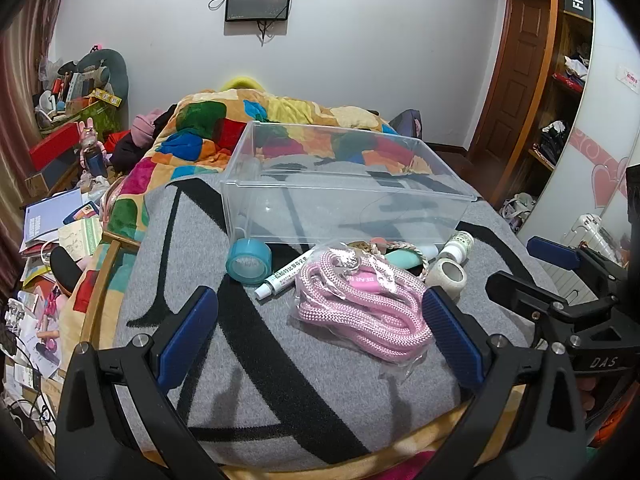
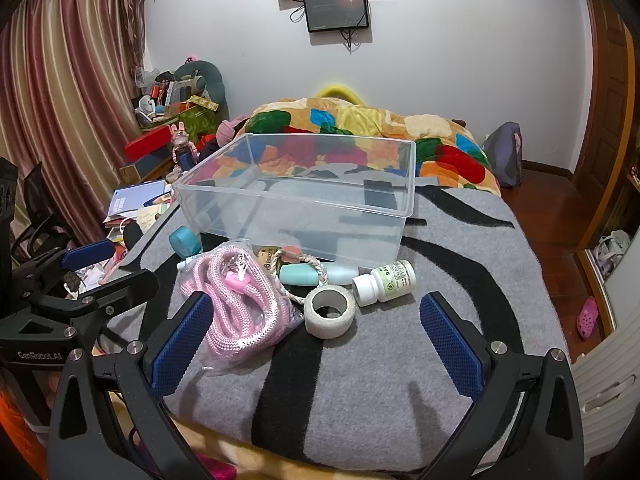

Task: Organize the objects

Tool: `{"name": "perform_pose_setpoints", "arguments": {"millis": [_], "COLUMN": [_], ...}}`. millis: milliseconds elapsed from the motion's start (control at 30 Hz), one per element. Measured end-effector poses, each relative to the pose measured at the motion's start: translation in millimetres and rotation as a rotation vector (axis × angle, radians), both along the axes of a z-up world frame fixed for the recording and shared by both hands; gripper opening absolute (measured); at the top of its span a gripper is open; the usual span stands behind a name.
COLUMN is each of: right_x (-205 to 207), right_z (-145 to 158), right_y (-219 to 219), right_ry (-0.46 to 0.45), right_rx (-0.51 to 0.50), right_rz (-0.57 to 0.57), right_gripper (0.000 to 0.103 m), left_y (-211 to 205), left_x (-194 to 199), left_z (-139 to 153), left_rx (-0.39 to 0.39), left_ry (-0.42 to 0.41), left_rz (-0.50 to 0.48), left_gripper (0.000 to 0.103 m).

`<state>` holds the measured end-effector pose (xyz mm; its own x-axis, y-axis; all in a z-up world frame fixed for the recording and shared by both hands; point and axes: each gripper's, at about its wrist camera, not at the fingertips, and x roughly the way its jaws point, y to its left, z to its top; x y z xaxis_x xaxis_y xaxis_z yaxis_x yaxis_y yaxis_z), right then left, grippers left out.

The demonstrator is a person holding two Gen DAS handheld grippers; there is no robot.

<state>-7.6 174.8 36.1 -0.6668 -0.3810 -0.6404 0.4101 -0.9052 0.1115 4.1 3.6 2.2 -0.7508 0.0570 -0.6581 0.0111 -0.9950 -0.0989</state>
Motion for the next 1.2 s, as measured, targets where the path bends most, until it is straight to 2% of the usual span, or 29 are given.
{"name": "perform_pose_setpoints", "arguments": {"millis": [1200], "right_x": [2.8], "right_z": [-1.6], "right_y": [-3.7], "right_ry": [-0.007], "right_rx": [0.001], "right_rz": [0.004], "right_gripper": [0.103], "left_y": [-3.6], "left_x": [-0.6], "left_z": [-0.5], "left_rx": [0.013], "left_ry": [-0.007], "left_rz": [0.009], "left_gripper": [0.103]}}
